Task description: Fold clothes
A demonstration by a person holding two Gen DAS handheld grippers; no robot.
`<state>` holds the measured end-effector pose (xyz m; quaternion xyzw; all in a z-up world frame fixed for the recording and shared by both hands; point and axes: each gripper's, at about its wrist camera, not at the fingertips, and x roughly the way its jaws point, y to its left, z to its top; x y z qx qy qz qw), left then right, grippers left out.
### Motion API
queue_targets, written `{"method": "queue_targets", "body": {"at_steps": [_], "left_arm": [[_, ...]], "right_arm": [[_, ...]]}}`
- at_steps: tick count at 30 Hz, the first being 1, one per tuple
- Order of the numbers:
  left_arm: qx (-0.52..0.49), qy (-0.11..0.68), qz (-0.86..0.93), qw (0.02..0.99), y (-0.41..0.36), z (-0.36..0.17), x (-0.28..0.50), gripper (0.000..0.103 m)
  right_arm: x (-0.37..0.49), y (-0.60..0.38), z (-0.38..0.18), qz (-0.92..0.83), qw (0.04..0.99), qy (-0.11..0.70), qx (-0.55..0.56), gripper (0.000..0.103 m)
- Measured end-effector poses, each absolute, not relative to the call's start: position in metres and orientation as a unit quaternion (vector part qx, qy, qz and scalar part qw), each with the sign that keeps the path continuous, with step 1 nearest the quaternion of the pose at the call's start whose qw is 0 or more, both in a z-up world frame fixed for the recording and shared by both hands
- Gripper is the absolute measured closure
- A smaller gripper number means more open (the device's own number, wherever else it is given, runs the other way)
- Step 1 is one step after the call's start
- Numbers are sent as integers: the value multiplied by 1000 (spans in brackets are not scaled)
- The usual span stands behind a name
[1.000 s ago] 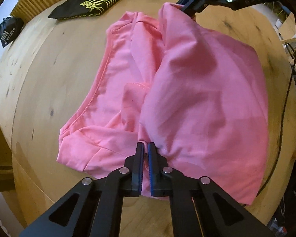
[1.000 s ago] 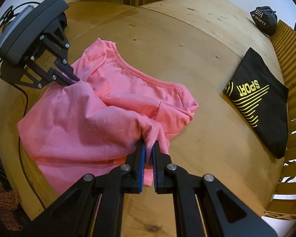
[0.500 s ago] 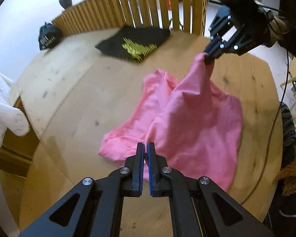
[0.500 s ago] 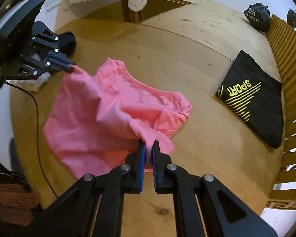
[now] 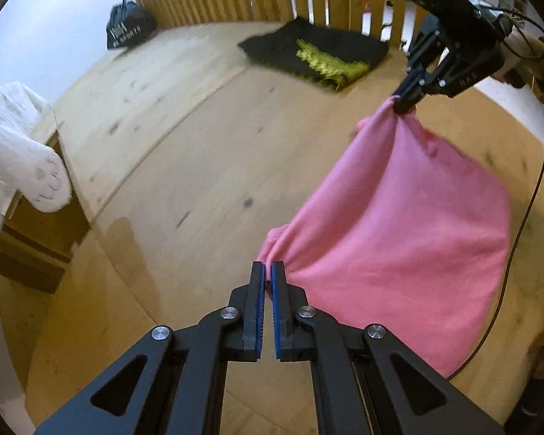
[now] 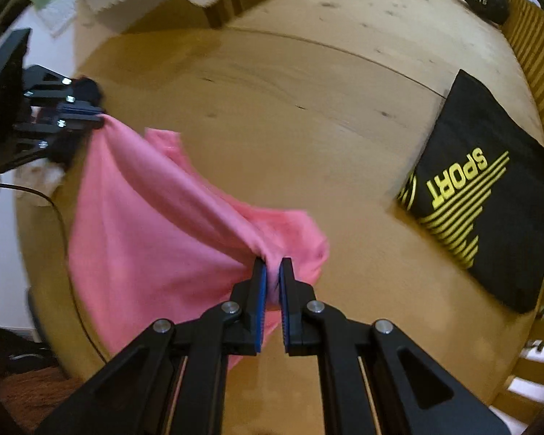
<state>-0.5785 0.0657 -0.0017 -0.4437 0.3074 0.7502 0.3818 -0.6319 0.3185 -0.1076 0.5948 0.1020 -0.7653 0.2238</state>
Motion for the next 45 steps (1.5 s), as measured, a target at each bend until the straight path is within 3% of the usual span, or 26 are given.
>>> {"method": "queue_targets", "body": {"at_steps": [1, 4, 5, 9, 16, 19, 25, 33, 39, 41, 45], "left_arm": [[-452, 306, 747, 380, 67, -11, -584, 100], [-476, 314, 732, 372, 70, -36, -591, 99], [-479, 320, 729, 370, 71, -42, -591, 99], [-473, 319, 741, 355, 57, -35, -591, 96], [-442, 271, 772, 369, 42, 1, -584, 98], [-442, 292, 747, 401, 60, -13, -569, 91], [-464, 307, 724, 408, 80, -50, -574, 90], [-450, 284, 743, 406, 67, -33, -581, 84], [-487, 292, 720, 398, 81, -61, -588, 81], [-496, 292, 717, 392, 82, -59, -594, 73], [-495, 309, 721, 374, 79, -48, -599, 73]], "right_arm": [[-639, 317, -114, -764, 217, 113, 598, 95], [-657, 322, -117, -773, 185, 117, 595, 76], [-662, 324, -117, -777, 174, 116, 594, 75], [-649, 334, -87, -814, 142, 110, 552, 75], [-598, 284, -95, -800, 229, 136, 538, 75], [-602, 276, -113, -792, 224, 147, 549, 75], [-616, 312, -140, -788, 186, 89, 580, 74], [-603, 304, -115, -817, 182, 132, 530, 73], [-614, 302, -137, -799, 161, 134, 563, 73], [-618, 318, -147, -795, 147, 105, 579, 67], [-623, 342, -138, -798, 135, 76, 583, 63]]}}
